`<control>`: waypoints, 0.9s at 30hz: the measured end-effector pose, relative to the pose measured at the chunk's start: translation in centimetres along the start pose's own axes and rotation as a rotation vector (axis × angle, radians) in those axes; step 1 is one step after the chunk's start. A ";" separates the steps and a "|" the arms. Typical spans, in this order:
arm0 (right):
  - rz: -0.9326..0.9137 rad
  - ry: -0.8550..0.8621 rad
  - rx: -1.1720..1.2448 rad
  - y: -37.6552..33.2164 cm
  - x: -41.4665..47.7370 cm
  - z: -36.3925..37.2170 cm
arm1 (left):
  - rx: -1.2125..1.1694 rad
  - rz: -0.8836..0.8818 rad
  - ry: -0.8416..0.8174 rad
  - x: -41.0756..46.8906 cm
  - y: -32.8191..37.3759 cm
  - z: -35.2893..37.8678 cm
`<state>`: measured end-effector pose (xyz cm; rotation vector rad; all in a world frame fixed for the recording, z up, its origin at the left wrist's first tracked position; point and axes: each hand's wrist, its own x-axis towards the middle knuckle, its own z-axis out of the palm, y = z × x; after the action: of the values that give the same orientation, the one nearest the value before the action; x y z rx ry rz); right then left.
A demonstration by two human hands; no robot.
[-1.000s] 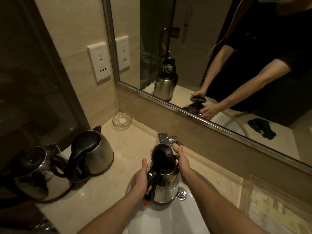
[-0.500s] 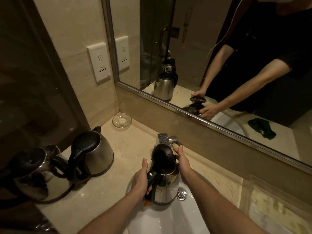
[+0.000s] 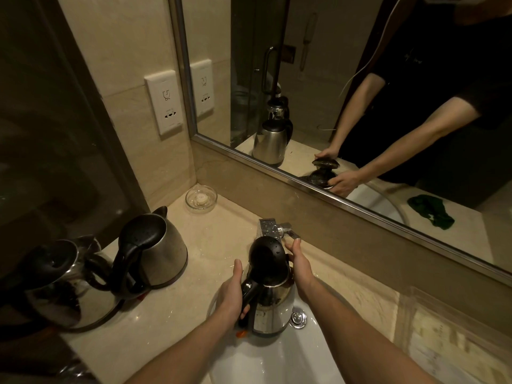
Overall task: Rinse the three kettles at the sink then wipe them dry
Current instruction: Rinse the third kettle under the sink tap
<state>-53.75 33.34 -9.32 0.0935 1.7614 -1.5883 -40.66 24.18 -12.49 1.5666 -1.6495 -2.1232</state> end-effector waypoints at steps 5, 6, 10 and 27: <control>-0.003 -0.007 -0.001 -0.1 -0.3 0.0 | 0.012 -0.003 -0.002 0.0 0.0 0.0; -0.003 -0.006 -0.002 -0.1 -0.2 0.0 | 0.011 -0.004 -0.001 0.1 0.0 0.0; -0.003 -0.002 -0.009 -0.1 -0.1 0.1 | 0.015 -0.007 -0.003 0.1 0.0 -0.1; 0.007 0.012 -0.013 -0.3 -0.2 0.3 | 0.055 -0.002 -0.016 0.1 0.1 -0.4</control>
<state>-53.59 33.10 -8.92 0.1026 1.7787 -1.5739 -40.49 23.81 -12.45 1.5711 -1.7260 -2.1146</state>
